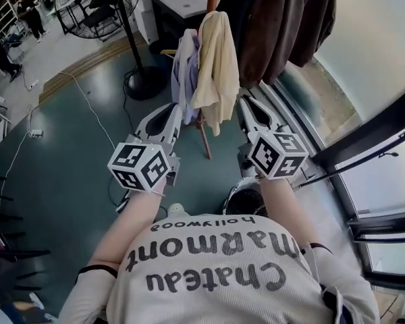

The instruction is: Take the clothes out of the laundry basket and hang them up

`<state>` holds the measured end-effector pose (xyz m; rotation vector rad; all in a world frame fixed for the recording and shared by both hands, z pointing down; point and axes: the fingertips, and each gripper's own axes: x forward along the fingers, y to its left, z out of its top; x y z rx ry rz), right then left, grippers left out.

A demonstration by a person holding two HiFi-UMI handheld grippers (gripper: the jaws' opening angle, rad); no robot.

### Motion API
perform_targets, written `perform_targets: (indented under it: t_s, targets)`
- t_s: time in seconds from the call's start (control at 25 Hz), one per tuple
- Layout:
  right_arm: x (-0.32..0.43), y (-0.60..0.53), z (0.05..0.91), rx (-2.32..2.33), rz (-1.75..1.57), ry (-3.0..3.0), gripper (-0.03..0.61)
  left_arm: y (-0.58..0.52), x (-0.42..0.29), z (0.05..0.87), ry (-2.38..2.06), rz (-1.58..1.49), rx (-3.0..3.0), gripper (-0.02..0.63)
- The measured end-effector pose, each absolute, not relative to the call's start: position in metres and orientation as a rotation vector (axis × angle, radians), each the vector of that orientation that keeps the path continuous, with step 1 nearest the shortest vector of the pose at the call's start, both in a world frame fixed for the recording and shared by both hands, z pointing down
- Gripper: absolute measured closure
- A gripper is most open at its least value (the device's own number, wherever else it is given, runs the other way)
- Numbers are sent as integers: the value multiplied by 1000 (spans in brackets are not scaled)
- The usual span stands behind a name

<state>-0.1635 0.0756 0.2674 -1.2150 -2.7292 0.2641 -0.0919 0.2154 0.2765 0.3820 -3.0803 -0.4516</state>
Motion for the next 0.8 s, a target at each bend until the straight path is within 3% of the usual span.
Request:
perform_targets:
  t_s: [0.8]
  targets:
    - [-150,18,284,-1272,301,-2654,528,152,-70,283,-3078,-470,291,604]
